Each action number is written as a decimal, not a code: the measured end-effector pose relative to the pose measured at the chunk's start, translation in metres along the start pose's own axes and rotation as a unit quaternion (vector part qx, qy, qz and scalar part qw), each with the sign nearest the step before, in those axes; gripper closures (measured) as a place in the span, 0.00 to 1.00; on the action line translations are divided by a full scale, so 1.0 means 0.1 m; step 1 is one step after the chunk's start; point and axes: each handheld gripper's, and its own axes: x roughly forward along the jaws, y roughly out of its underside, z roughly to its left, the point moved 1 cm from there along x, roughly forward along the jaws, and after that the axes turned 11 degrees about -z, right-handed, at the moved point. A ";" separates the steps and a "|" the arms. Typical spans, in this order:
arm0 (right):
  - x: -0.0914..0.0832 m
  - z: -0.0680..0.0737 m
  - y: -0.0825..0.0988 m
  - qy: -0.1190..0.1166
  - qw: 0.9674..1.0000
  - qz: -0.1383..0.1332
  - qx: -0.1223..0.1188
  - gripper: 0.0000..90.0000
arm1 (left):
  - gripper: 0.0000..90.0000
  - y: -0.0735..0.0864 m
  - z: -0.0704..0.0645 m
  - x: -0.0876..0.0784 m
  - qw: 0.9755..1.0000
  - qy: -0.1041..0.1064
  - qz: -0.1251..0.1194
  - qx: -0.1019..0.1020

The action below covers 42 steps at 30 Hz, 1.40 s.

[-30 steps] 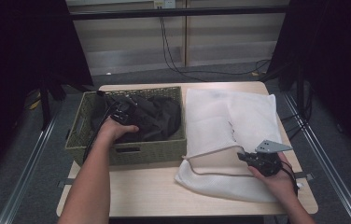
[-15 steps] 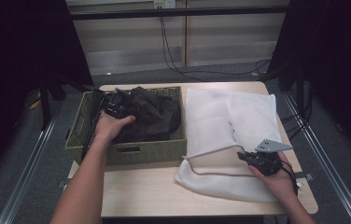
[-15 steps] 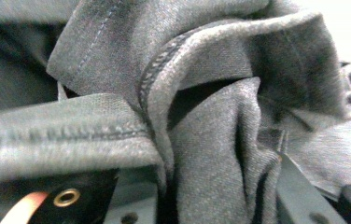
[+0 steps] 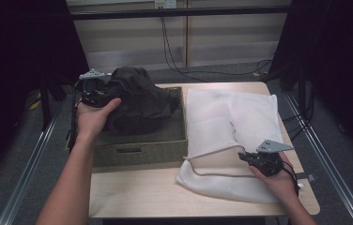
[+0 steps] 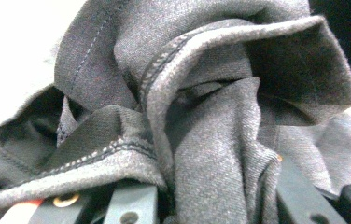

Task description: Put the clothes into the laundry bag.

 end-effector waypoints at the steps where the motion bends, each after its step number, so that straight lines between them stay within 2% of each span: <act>1: 0.00 0.00 0.00 -0.002 1.000 0.001 0.001 0.97 | 0.79 -0.05 -0.02 -0.05 1.000 0.001 -0.010 0.002; 2: 0.01 0.00 0.00 -0.002 1.000 0.002 0.003 0.97 | 0.79 -0.10 -0.04 -0.09 1.000 0.001 -0.021 0.003; 3: 0.01 0.00 0.00 -0.002 1.000 0.002 0.003 0.97 | 0.79 -0.10 -0.04 -0.09 1.000 0.001 -0.021 0.003; 6: 0.03 0.00 0.01 -0.001 1.000 0.002 0.000 0.97 | 0.79 -0.27 -0.13 -0.23 0.999 0.000 -0.049 0.017; 10: 0.02 0.00 0.00 -0.003 1.000 0.000 0.001 0.97 | 0.79 -0.35 -0.20 -0.30 0.998 0.012 -0.057 0.018; 11: 0.01 -0.01 -0.01 -0.005 1.000 -0.004 0.005 0.97 | 0.79 -0.38 -0.24 -0.34 0.998 0.020 -0.060 0.025; 14: -0.01 -0.03 -0.03 -0.006 1.000 -0.010 0.006 0.98 | 0.79 -0.40 -0.29 -0.38 0.997 0.026 -0.062 0.031; 17: -0.05 -0.04 -0.08 -0.003 1.000 -0.025 0.008 0.98 | 0.79 -0.43 -0.40 -0.47 0.996 0.050 -0.072 0.031; 20: -0.05 -0.03 -0.11 0.001 1.000 -0.028 0.009 0.98 | 0.79 -0.45 -0.50 -0.53 0.994 0.074 -0.083 0.023; 22: -0.05 -0.03 -0.11 0.001 1.000 -0.028 0.008 0.98 | 0.79 -0.46 -0.53 -0.55 0.993 0.082 -0.085 0.021; 23: -0.04 -0.02 -0.11 0.002 1.000 -0.026 0.009 0.98 | 0.79 -0.46 -0.61 -0.57 0.991 0.097 -0.091 0.018; 24: -0.04 -0.02 -0.11 0.001 1.000 -0.027 0.007 0.98 | 0.79 -0.46 -0.61 -0.57 0.991 0.097 -0.091 0.018; 25: -0.04 -0.02 -0.11 0.001 1.000 -0.027 0.006 0.98 | 0.79 -0.46 -0.71 -0.58 0.989 0.111 -0.092 0.023; 26: -0.04 -0.02 -0.12 0.002 1.000 -0.027 0.007 0.98 | 0.79 -0.46 -0.71 -0.58 0.989 0.111 -0.092 0.023; 28: -0.04 -0.02 -0.12 0.003 1.000 -0.027 0.007 0.98 | 0.79 -0.45 -0.83 -0.59 0.987 0.126 -0.091 0.029; 29: -0.03 -0.02 -0.12 0.002 1.000 -0.028 0.005 0.98 | 0.79 -0.43 -0.96 -0.59 0.985 0.142 -0.090 0.035; 30: -0.03 -0.02 -0.12 0.002 1.000 -0.028 0.005 0.98 | 0.79 -0.43 -0.96 -0.59 0.985 0.142 -0.090 0.035; 31: -0.03 -0.03 -0.12 0.004 1.000 -0.027 0.006 0.98 | 0.79 -0.41 -1.09 -0.60 0.982 0.162 -0.090 0.040; 32: -0.03 -0.03 -0.12 0.004 1.000 -0.027 0.006 0.98 | 0.79 -0.41 -1.09 -0.60 0.982 0.162 -0.090 0.040; 33: -0.01 -0.03 -0.12 0.004 1.000 -0.027 0.007 0.98 | 0.79 -0.39 -1.17 -0.61 0.980 0.174 -0.089 0.040; 34: 0.00 -0.04 -0.13 0.002 1.000 -0.027 0.006 0.98 | 0.79 -0.35 -1.32 -0.61 0.975 0.201 -0.087 0.039; 35: 0.01 -0.04 -0.13 0.003 1.000 -0.027 0.005 0.98 | 0.78 -0.32 -1.39 -0.60 0.972 0.213 -0.085 0.038; 36: 0.01 -0.04 -0.13 0.003 1.000 -0.027 0.005 0.98 | 0.78 -0.32 -1.39 -0.60 0.972 0.213 -0.085 0.038; 37: 0.03 -0.04 -0.16 0.004 1.000 -0.027 0.006 0.98 | 0.78 -0.23 -1.55 -0.58 0.967 0.238 -0.081 0.038; 38: 0.03 -0.04 -0.16 0.004 1.000 -0.027 0.006 0.98 | 0.78 -0.23 -1.55 -0.58 0.967 0.238 -0.081 0.038; 39: 0.04 -0.05 -0.18 0.003 1.000 -0.027 0.004 0.98 | 0.78 -0.18 -1.62 -0.56 0.964 0.251 -0.079 0.036; 42: 0.04 -0.06 -0.19 0.002 1.000 -0.026 0.006 0.98 | 0.78 0.05 -1.82 -0.50 0.951 0.298 -0.074 0.024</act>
